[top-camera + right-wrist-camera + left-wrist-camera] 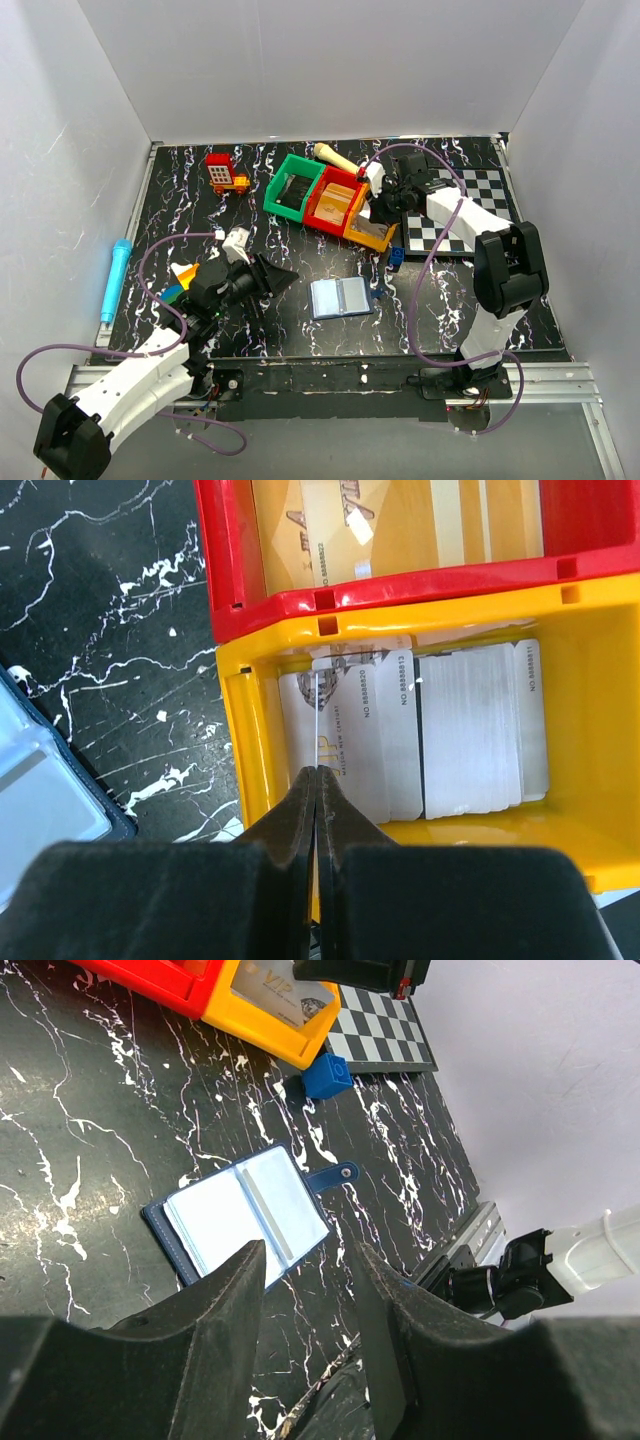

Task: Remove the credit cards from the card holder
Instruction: Place the credit card in the storage box.

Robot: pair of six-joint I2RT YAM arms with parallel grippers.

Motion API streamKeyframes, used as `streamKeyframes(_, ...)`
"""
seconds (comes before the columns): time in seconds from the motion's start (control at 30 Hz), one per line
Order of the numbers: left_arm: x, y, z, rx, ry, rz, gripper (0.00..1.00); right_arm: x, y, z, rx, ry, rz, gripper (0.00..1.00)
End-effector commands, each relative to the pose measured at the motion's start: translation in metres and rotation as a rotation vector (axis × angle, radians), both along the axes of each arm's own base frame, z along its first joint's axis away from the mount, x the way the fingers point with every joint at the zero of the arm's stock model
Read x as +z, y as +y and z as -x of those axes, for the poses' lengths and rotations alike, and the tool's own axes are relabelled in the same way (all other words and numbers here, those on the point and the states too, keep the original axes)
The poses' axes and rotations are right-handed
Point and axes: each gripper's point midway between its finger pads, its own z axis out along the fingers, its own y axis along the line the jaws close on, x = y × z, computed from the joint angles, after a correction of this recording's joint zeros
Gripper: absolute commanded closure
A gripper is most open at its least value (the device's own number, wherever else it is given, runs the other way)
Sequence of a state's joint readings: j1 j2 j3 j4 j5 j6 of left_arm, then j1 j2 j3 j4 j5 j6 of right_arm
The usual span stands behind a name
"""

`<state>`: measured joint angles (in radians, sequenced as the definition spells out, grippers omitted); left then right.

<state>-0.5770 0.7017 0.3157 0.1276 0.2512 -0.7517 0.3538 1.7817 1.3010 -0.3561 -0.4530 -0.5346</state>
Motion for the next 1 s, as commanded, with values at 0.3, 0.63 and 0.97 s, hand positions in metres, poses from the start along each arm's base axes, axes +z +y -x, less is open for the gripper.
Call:
streamKeyframes(0.3, -0.002, 0.001, -0.003, 0.002, -0.009, -0.013, 0.60, -0.007, 0.000, -0.005, -0.023, 0.027, 0.092, 0.99)
streamKeyframes(0.63, -0.004, 0.002, -0.003, 0.007, -0.005, -0.024, 0.59, -0.016, -0.005, -0.013, -0.043, 0.027, 0.144, 0.99)
streamKeyframes(0.97, -0.009, 0.002, -0.004, 0.008, 0.004, -0.032, 0.59, -0.037, -0.017, -0.014, -0.094, 0.039, 0.206, 0.99)
